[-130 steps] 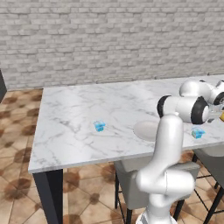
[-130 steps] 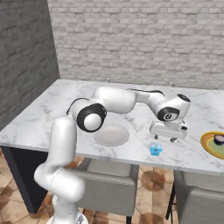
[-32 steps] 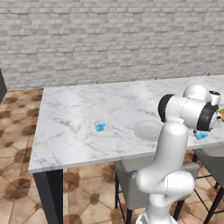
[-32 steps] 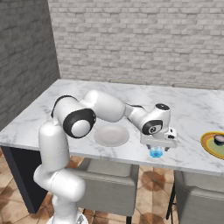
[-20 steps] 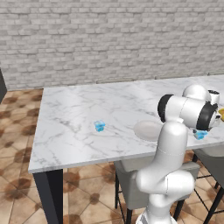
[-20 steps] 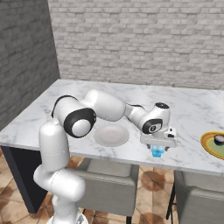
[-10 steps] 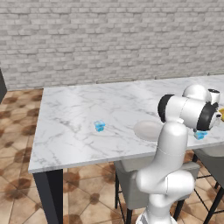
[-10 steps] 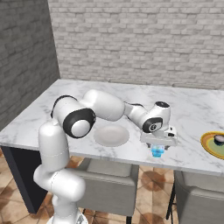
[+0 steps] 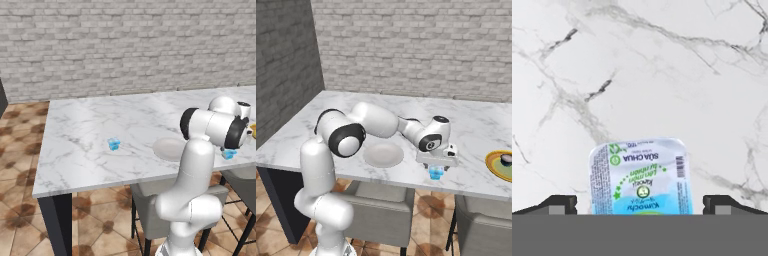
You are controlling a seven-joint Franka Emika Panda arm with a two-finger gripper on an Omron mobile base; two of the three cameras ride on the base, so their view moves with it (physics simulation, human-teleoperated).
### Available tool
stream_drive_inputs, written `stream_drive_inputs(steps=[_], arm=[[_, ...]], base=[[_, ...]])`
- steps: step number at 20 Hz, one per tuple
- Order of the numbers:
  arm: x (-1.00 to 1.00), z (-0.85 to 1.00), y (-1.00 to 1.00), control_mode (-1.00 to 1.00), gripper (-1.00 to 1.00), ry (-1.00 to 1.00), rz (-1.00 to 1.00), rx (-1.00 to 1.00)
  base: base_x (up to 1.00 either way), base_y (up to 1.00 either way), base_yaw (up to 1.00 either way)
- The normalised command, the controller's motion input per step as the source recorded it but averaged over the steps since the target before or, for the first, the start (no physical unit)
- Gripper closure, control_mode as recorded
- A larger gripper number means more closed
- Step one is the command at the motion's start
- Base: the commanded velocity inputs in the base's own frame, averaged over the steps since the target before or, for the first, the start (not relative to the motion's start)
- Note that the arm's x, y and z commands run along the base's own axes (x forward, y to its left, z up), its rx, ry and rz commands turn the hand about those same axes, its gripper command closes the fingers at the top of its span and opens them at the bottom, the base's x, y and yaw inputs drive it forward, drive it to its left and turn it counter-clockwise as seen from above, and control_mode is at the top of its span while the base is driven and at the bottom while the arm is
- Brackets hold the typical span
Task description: Place two yogurt containers on each plate.
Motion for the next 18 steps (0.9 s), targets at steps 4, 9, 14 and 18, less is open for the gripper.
stream_drive_inputs(steps=[4,9,14,18], arm=[[0.0,-0.1,0.0,-1.0,-1.0,0.0,0.0,0.0],[0.0,-0.17,0.0,-1.0,-1.0,0.0,0.0,0.0],[0.0,-0.14,-0.08,-1.0,-1.0,0.0,0.0,0.0],[0.0,-0.09,-0.15,-1.0,-1.0,0.0,0.01,0.0]], base=[[0.0,0.0,0.0],[0.0,0.0,0.0],[0.0,0.0,0.0],[0.0,0.0,0.0]])
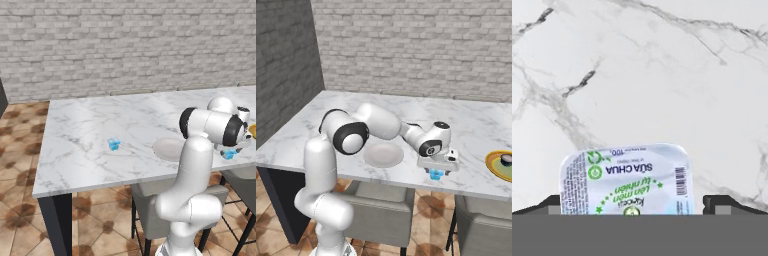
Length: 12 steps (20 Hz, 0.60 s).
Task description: Place two yogurt containers on each plate.
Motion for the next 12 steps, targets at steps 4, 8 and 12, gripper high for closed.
stream_drive_inputs(steps=[4,8,12], arm=[[0.04,-0.05,-0.07,-1.0,-1.0,0.0,0.01,0.0],[0.02,-0.08,0.0,-1.0,-1.0,0.0,0.01,0.0],[0.0,-0.23,0.01,-1.0,1.0,0.0,0.01,0.0]], base=[[0.0,0.0,0.0],[0.0,0.0,0.0],[0.0,0.0,0.0]])
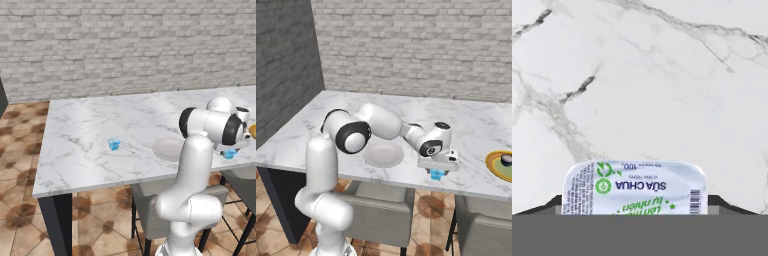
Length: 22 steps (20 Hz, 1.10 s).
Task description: Place two yogurt containers on each plate.
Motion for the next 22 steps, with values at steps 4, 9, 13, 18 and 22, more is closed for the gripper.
stream_drive_inputs(steps=[4,9,13,18,22], arm=[[-0.01,-0.28,0.0,-1.0,1.0,0.0,0.0,0.0],[-0.23,0.03,0.0,-1.0,1.0,-0.04,0.0,0.0],[-0.47,0.55,0.02,-1.0,1.0,-0.13,0.0,0.0],[-0.34,0.5,0.46,-1.0,1.0,-0.05,0.0,-0.03],[-0.02,0.28,0.84,-1.0,1.0,0.0,0.0,-0.04]], base=[[0.0,0.0,0.0],[0.0,0.0,0.0],[0.0,0.0,0.0],[0.0,0.0,0.0],[0.0,0.0,0.0]])
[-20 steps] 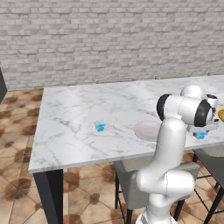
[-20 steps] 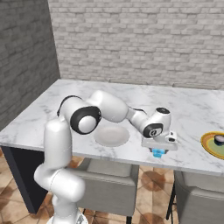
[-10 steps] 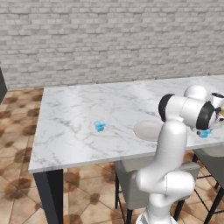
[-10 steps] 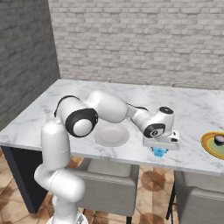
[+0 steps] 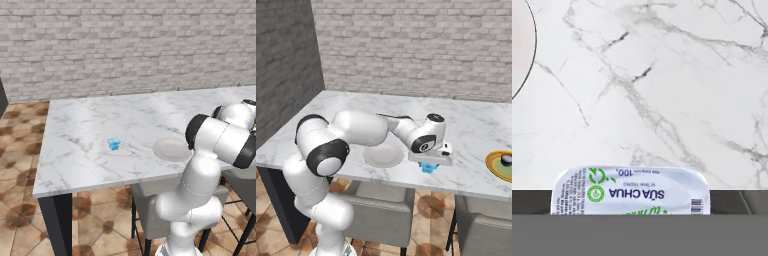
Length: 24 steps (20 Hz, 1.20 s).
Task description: Place two yogurt containers on each plate.
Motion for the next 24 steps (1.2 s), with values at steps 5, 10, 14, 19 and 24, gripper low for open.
stream_drive_inputs(steps=[5,10,14,19,24], arm=[[0.0,0.17,0.92,-1.0,1.0,0.0,0.0,-0.05],[0.08,0.11,0.92,-1.0,1.0,0.0,0.0,-0.07],[0.18,0.15,0.79,-1.0,1.0,0.0,0.0,-0.03],[0.27,0.16,0.52,-1.0,1.0,0.0,0.0,0.0],[0.37,0.05,0.17,-1.0,1.0,0.0,0.0,0.02]], base=[[0.0,0.0,0.0],[0.0,0.0,0.0],[0.0,0.0,0.0],[0.0,0.0,0.0],[0.0,0.0,0.0]])
